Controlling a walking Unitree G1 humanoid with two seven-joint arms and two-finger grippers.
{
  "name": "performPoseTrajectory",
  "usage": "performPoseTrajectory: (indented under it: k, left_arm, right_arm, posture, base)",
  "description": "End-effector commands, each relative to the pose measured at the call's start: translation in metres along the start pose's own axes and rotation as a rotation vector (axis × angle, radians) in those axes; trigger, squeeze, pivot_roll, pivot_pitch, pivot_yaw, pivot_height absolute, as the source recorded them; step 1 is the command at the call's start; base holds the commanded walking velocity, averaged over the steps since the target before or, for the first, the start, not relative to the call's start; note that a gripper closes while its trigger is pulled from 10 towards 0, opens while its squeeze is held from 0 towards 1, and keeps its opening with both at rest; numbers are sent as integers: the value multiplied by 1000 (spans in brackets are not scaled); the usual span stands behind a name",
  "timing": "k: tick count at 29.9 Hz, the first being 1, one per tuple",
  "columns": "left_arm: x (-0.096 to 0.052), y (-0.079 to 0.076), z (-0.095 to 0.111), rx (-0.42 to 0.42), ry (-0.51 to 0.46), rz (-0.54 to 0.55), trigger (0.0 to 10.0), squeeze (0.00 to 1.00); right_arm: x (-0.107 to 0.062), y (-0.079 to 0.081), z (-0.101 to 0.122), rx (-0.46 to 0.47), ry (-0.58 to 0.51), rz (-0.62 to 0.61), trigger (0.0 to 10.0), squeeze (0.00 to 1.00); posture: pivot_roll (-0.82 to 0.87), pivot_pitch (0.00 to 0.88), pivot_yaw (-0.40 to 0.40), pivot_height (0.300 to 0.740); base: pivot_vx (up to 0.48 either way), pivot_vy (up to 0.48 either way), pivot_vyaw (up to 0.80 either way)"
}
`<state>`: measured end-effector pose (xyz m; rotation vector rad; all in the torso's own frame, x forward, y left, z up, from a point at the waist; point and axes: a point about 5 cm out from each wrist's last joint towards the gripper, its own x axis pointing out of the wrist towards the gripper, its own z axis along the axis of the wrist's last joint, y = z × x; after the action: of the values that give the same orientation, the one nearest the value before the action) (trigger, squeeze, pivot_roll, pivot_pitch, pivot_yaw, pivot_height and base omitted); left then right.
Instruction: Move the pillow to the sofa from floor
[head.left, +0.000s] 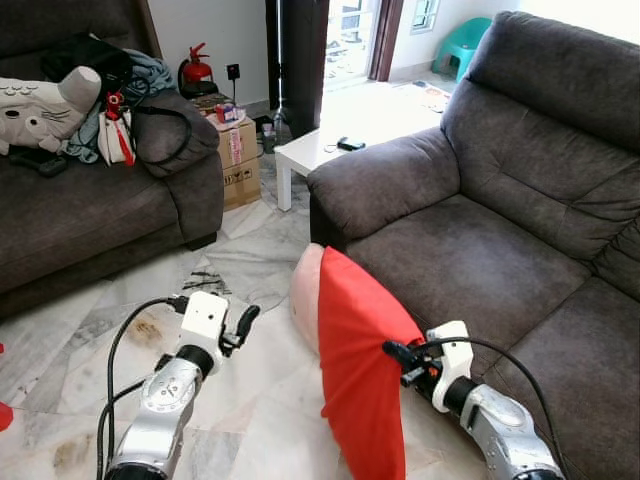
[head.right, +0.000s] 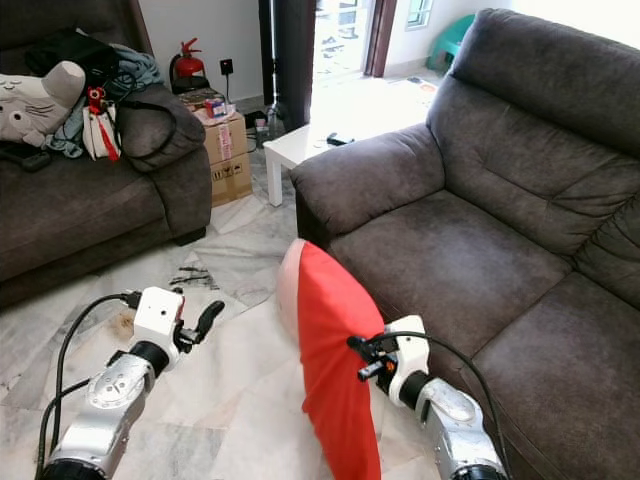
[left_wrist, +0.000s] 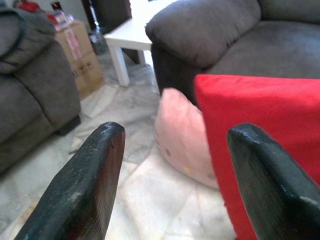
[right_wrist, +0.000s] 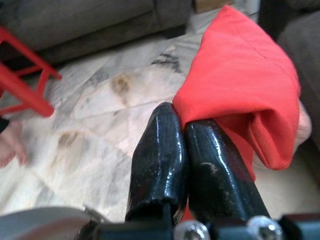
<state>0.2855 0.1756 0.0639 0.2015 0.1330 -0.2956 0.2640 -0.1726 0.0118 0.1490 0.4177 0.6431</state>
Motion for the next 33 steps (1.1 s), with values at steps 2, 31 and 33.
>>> performPoseTrajectory:
  k: [2,31,33]
  left_arm:
    - [-2,0,0,-5,14,-37,10000,0]
    - [-58,-11,-19,41,317,-572,10000,0]
    - [-65,-13,-25,89,367,-623,10000,0]
  right_arm:
    - [1,6,19,-94,-36,100,10000,0]
    - [-24,28,-1,-211,232,439,10000,0]
    - [-24,29,0,-213,231,444,10000,0]
  posture:
    - [72,0,-52,740]
    - [89,0,-52,740]
    - [91,0,-51,740]
  base:
    - [0,0,0]
    - [0,0,0]
    - [0,0,0]
